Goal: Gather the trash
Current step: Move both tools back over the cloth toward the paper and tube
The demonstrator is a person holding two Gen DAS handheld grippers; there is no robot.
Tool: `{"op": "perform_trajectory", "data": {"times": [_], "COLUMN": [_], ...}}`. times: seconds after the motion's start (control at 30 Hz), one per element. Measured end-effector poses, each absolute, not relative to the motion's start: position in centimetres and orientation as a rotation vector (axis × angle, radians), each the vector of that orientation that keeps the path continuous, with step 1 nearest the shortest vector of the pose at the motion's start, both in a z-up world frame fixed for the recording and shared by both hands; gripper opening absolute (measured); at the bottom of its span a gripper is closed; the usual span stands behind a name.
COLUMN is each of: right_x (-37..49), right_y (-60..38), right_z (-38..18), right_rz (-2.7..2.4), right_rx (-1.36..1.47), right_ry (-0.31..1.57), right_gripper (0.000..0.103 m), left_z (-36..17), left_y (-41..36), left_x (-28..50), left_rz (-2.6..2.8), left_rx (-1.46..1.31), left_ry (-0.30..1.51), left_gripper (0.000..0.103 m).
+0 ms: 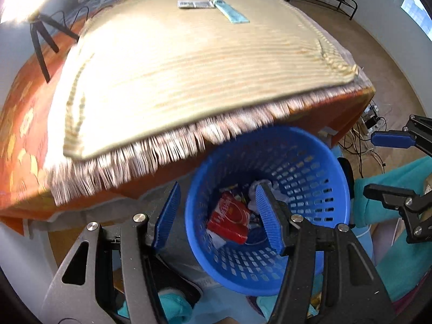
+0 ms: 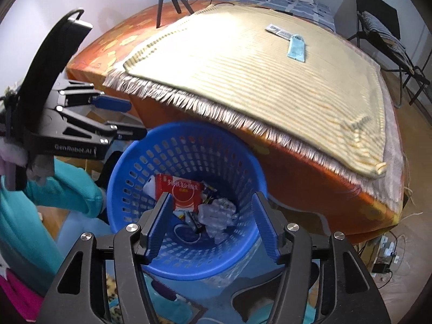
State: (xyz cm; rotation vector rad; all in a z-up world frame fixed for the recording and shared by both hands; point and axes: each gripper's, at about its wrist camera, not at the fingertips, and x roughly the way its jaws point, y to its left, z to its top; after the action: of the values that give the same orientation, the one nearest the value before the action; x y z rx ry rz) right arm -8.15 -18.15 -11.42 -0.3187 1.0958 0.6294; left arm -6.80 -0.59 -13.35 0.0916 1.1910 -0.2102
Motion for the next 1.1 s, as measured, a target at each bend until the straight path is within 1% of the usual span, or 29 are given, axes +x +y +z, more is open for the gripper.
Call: {"op": "perform_trajectory", "data": {"times": [0.13, 0.27, 0.5, 0.63, 0.87, 1.1], "right_x": [-6.5, -3.8, 1.0, 4.6, 10.8, 16.1], "right_y": [-18.3, -18.8, -18.8, -18.4, -17.5, -17.1], "right_z": [-10.8, -10.2, -8.8, -8.6, -9.3, -11.6], "right_rz": [0.633, 0.628, 0.577, 0.564, 0.566, 0.545], "right_rx": [-0.304, -0.259, -0.275, -0.267, -0.222, -0.181], "right_ry": [1.093, 1.074, 1.005, 1.022, 1.065, 1.107], "right_gripper": [0.064, 0.064, 0.064, 0.064, 0.064, 0.064], "left_z": [-12.0, -11.4, -9.9, -9.1, -8.8, -10.1], "left_y": [-0.2, 0.3, 0.5, 0.1, 0.0, 0.2], "left_x": [-4.2, -1.2, 4.9, 8.5, 16.0, 23.4], "left_rz": [-0.229, -0.257, -0.299, -0.326, -0.332, -0.334], "left_rx": [0.106, 0.092, 0.106, 0.124, 0.101, 0.017], "left_ry": [1.165, 1.175, 1.135, 1.103, 1.07, 1.076], "left_gripper": [0.06, 0.06, 0.06, 0.06, 0.06, 0.06]}}
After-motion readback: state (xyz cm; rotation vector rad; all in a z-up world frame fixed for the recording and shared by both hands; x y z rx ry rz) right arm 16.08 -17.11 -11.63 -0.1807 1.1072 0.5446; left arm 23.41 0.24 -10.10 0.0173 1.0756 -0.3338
